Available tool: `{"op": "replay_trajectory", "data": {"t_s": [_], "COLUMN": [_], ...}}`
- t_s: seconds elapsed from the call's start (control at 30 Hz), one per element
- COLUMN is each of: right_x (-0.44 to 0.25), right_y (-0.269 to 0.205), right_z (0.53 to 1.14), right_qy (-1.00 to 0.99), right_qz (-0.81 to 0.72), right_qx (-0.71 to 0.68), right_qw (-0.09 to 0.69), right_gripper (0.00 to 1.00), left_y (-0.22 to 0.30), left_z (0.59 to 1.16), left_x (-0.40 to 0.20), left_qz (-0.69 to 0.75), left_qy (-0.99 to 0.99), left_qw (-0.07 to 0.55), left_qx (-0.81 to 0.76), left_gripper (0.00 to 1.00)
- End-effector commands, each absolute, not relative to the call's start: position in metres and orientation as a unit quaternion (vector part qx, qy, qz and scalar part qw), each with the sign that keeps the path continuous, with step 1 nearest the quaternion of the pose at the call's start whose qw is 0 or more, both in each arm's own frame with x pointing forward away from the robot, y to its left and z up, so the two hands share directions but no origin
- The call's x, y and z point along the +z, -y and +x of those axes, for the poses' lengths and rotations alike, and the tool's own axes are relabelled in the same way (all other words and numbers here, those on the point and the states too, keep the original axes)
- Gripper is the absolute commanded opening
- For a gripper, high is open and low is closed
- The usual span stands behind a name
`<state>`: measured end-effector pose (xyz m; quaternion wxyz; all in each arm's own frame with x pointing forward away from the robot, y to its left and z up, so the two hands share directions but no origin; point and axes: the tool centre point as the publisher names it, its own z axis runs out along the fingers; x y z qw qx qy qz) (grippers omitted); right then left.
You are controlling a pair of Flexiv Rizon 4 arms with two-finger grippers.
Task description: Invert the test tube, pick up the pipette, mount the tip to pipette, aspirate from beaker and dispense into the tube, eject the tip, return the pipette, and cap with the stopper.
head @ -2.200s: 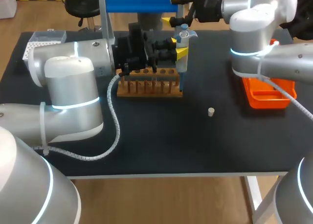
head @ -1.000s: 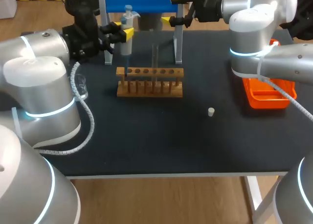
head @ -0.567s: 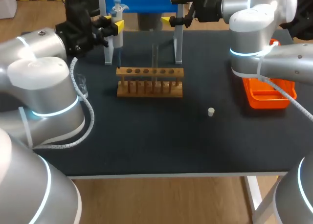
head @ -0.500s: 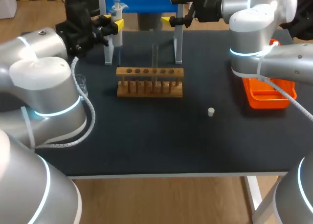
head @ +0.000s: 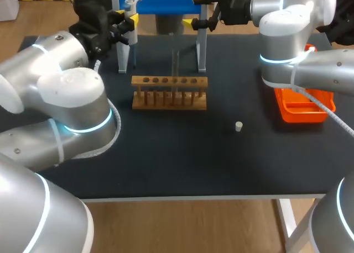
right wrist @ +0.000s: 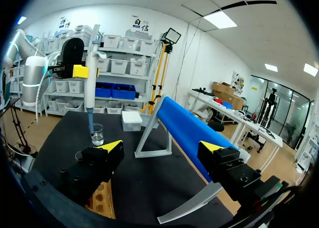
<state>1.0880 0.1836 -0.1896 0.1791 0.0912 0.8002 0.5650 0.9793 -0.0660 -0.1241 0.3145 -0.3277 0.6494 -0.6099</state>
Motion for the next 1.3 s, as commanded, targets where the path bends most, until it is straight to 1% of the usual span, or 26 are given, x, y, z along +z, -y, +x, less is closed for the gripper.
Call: {"op": "replay_trajectory", "data": {"t_s": [0.03,0.37,0.9,1.3], "right_x": [-0.19,-0.19,-0.19,-0.19], "right_y": [-0.184,-0.184,-0.184,-0.184], "right_z": [1.088,1.088,1.088,1.088], "right_qy": [-0.8,-0.8,-0.8,-0.8], "right_qz": [0.091,0.091,0.091,0.091], "right_qx": [0.565,0.565,0.565,0.565], "right_qw": [0.179,0.179,0.179,0.179], "right_gripper": [1.0,1.0,1.0,1.0], "left_y": [0.075,0.073,0.045,0.045], "left_z": [0.988,1.015,1.05,1.085], "left_x": [-0.129,-0.133,-0.144,-0.153], "left_qz": [-0.379,-0.399,-0.446,-0.465], "left_qy": [-0.611,-0.611,-0.616,-0.615], "left_qw": [0.37,0.369,0.353,0.349], "left_qx": [-0.588,-0.576,-0.545,-0.532], "left_gripper": [0.0,0.0,0.0,0.0]}}
